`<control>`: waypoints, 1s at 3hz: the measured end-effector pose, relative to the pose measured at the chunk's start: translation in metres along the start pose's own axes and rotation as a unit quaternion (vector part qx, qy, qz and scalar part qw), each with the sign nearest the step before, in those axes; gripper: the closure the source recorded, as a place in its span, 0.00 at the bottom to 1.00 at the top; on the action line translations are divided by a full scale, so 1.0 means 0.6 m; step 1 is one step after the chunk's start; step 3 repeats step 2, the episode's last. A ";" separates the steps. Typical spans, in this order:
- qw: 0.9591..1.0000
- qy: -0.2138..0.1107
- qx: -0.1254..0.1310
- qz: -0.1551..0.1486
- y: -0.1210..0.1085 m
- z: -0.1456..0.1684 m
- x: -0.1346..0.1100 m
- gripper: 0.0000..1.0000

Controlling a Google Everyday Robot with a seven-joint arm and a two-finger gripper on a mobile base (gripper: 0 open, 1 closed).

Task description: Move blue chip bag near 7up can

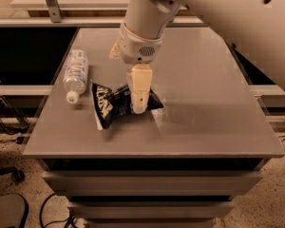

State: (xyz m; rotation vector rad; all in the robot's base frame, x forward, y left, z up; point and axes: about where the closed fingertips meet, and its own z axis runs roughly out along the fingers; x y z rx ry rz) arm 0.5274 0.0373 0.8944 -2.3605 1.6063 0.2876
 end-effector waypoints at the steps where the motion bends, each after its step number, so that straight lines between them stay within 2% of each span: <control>1: 1.000 -0.005 -0.003 -0.001 -0.001 0.002 -0.001 0.00; 3: 1.000 -0.006 -0.003 -0.001 -0.002 0.003 -0.001 0.00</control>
Offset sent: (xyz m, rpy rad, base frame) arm -0.0022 -0.0007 -0.0025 0.0014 0.0318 0.0086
